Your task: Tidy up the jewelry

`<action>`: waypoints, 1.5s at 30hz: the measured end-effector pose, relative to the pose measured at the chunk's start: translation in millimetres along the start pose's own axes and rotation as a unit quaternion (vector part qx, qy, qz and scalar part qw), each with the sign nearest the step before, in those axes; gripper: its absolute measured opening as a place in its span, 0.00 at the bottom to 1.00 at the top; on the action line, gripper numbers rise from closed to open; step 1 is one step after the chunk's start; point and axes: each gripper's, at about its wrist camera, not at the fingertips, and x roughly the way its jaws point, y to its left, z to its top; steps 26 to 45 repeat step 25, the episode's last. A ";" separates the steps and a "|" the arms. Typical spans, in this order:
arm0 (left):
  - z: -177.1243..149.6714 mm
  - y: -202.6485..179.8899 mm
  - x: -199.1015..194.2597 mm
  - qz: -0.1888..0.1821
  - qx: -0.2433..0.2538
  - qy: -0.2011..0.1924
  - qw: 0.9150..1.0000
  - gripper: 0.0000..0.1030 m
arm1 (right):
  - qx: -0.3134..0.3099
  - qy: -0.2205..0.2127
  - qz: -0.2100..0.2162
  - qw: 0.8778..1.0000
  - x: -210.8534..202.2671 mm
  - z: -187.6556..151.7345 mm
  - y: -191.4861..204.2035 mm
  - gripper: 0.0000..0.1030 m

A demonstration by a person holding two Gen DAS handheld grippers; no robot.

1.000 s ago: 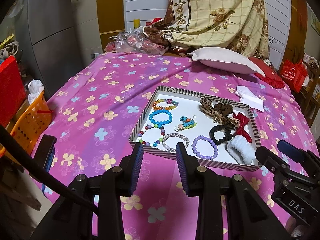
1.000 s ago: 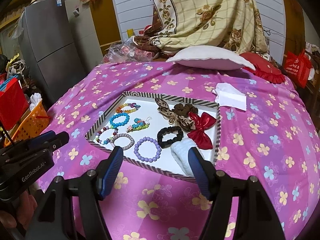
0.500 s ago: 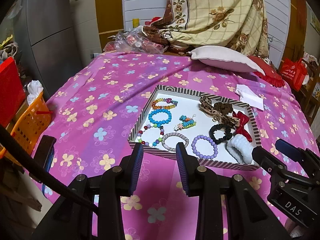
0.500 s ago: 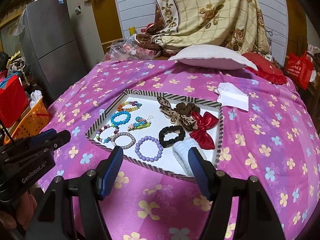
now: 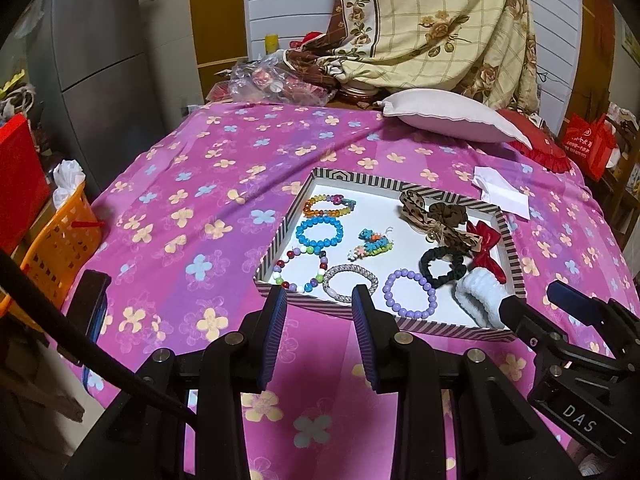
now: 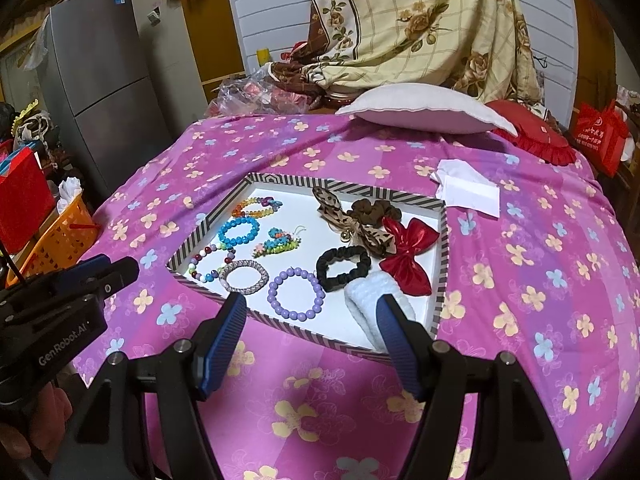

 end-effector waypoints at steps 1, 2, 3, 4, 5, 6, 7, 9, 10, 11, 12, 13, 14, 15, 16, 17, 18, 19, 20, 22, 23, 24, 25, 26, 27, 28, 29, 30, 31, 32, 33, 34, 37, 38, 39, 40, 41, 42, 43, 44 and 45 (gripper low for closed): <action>-0.1 -0.1 0.1 0.001 0.000 0.000 1.000 0.47 | 0.000 0.000 0.000 1.000 0.2 0.0 -0.1 0.68; 0.0 -0.6 -0.1 0.001 0.000 0.000 1.000 0.47 | 0.000 0.000 0.000 1.000 0.2 0.1 -0.1 0.68; -0.2 -0.2 0.0 0.001 0.000 0.000 1.000 0.47 | -0.001 0.001 0.000 1.000 0.9 -0.4 -0.7 0.68; -0.1 -0.1 0.1 0.001 -0.001 0.001 1.000 0.47 | -0.001 0.001 0.000 1.000 0.5 0.1 -0.1 0.68; 0.7 -1.4 0.8 0.000 -0.001 0.001 1.000 0.47 | -0.001 0.001 0.000 1.000 0.3 0.1 0.0 0.68; 0.8 -0.8 1.1 0.000 -0.002 0.002 1.000 0.47 | -0.001 0.002 0.000 1.000 0.7 -0.5 -0.6 0.68; 0.8 -1.0 1.0 0.001 -0.001 0.001 1.000 0.47 | -0.001 0.002 0.000 1.000 1.0 -0.1 -0.2 0.68; 1.3 -2.1 2.0 0.001 0.000 0.001 1.000 0.47 | -0.002 0.003 0.000 1.000 1.9 0.1 -0.1 0.68; 1.2 -1.7 2.1 0.001 0.001 0.001 1.000 0.47 | -0.002 0.005 0.000 1.000 3.6 -0.3 0.2 0.68; 1.0 -1.6 2.3 0.001 0.001 0.000 1.000 0.47 | -0.002 0.005 0.001 1.000 4.4 -0.8 0.0 0.68; 0.9 -1.6 2.4 0.001 0.001 0.001 1.000 0.47 | -0.003 0.006 0.001 1.000 5.7 -0.7 0.3 0.68; 0.9 -1.5 2.7 0.001 0.001 0.001 1.000 0.47 | -0.003 0.008 0.001 1.000 7.2 -1.1 0.4 0.68; 1.1 -2.2 2.3 0.000 0.000 0.002 1.000 0.47 | -0.003 0.009 0.001 1.000 8.2 -1.2 0.5 0.68; 1.1 -1.6 3.0 0.000 0.000 0.003 1.000 0.47 | -0.003 0.010 0.001 1.000 9.0 -1.9 0.0 0.68; 1.5 -2.2 4.9 0.000 0.000 0.003 1.000 0.47 | -0.003 0.010 0.001 1.000 9.8 -1.5 0.5 0.68; 1.6 -1.6 6.3 -0.001 0.000 0.004 1.000 0.47 | -0.003 0.010 0.002 1.000 10.2 -1.6 0.6 0.68; 1.9 -1.4 8.1 -0.001 0.001 0.004 1.000 0.47 | -0.003 0.010 0.002 1.000 10.3 -1.7 0.6 0.68; 1.9 -0.2 9.5 -0.001 0.001 0.004 1.000 0.47 | -0.002 0.011 0.002 1.000 11.1 -1.9 -0.3 0.68; 1.9 -0.9 10.0 0.000 0.001 0.006 1.000 0.47 | -0.002 0.012 0.002 1.000 11.9 -2.1 -1.4 0.68; 2.1 0.3 15.0 0.001 0.002 0.009 1.000 0.47 | 0.002 0.011 0.002 1.000 13.2 -3.1 -6.0 0.69; 1.9 1.5 17.9 0.001 0.002 0.012 1.000 0.47 | 0.004 0.009 0.000 1.000 13.3 -3.7 -10.2 0.69; 1.6 1.7 20.5 -0.001 0.002 0.015 1.000 0.47 | 0.006 0.007 -0.002 1.000 13.3 -4.0 -14.8 0.68; 1.4 4.0 23.8 -0.001 0.001 0.019 1.000 0.47 | 0.008 0.004 -0.007 1.000 13.3 -4.2 -21.6 0.68; 1.4 4.0 23.8 -0.001 0.001 0.019 1.000 0.47 | 0.008 0.004 -0.007 1.000 13.3 -4.2 -21.6 0.68; 1.4 4.0 23.8 -0.001 0.001 0.019 1.000 0.47 | 0.008 0.004 -0.007 1.000 13.3 -4.2 -21.6 0.68; 1.4 4.0 23.8 -0.001 0.001 0.019 1.000 0.47 | 0.008 0.004 -0.007 1.000 13.3 -4.2 -21.6 0.68; 1.4 4.0 23.8 -0.001 0.001 0.019 1.000 0.47 | 0.008 0.004 -0.007 1.000 13.3 -4.2 -21.6 0.68; 1.4 4.0 23.8 -0.001 0.001 0.019 1.000 0.47 | 0.008 0.004 -0.007 1.000 13.3 -4.2 -21.6 0.68; 1.4 4.0 23.8 -0.001 0.001 0.019 1.000 0.47 | 0.008 0.004 -0.007 1.000 13.3 -4.2 -21.6 0.68; 1.4 4.0 23.8 -0.001 0.001 0.019 1.000 0.47 | 0.008 0.004 -0.007 1.000 13.3 -4.2 -21.6 0.68; 1.4 4.0 23.8 -0.001 0.001 0.019 1.000 0.47 | 0.008 0.004 -0.007 1.000 13.3 -4.2 -21.6 0.68; 1.4 4.0 23.8 -0.001 0.001 0.019 1.000 0.47 | 0.008 0.004 -0.007 1.000 13.3 -4.2 -21.6 0.68; 1.4 4.0 23.8 -0.001 0.001 0.019 1.000 0.47 | 0.008 0.004 -0.007 1.000 13.3 -4.2 -21.6 0.68; 1.4 4.0 23.8 -0.001 0.001 0.019 1.000 0.47 | 0.008 0.004 -0.007 1.000 13.3 -4.2 -21.6 0.68; 1.4 4.0 23.8 -0.001 0.001 0.019 1.000 0.47 | 0.008 0.004 -0.007 1.000 13.3 -4.2 -21.6 0.68; 1.4 4.0 23.8 -0.001 0.001 0.019 1.000 0.47 | 0.008 0.004 -0.007 1.000 13.3 -4.2 -21.6 0.68; 1.4 4.0 23.8 -0.001 0.001 0.019 1.000 0.47 | 0.008 0.004 -0.007 1.000 13.3 -4.2 -21.6 0.68; 1.4 4.0 23.8 -0.001 0.001 0.019 1.000 0.47 | 0.008 0.004 -0.007 1.000 13.3 -4.2 -21.6 0.68; 1.4 4.0 23.8 -0.001 0.001 0.019 1.000 0.47 | 0.008 0.004 -0.007 1.000 13.3 -4.2 -21.6 0.68; 1.4 4.0 23.8 -0.001 0.001 0.019 1.000 0.47 | 0.008 0.004 -0.007 1.000 13.3 -4.2 -21.6 0.68; 1.4 4.0 23.8 -0.001 0.001 0.019 1.000 0.47 | 0.008 0.004 -0.007 1.000 13.3 -4.2 -21.6 0.68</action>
